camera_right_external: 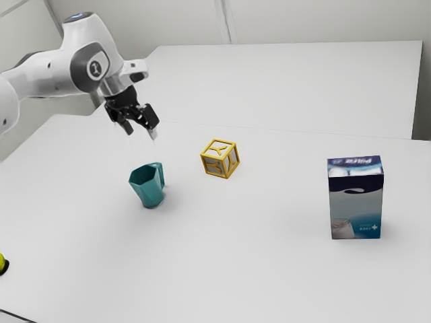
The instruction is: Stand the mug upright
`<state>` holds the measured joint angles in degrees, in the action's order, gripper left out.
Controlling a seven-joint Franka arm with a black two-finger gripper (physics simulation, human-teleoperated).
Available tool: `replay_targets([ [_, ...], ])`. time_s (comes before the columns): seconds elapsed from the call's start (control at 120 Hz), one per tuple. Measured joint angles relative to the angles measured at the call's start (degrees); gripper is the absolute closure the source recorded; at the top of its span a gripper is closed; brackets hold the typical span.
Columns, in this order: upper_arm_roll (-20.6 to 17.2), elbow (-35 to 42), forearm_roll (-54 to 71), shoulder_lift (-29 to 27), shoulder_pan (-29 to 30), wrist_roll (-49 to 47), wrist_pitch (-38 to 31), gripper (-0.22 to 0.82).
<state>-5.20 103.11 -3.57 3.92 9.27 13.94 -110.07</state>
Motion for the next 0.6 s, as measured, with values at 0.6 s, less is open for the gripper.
replay_targets([
  [0.6, 0.3, -6.8, 0.0, -6.5, -0.2, -0.3, 15.5, 0.00],
])
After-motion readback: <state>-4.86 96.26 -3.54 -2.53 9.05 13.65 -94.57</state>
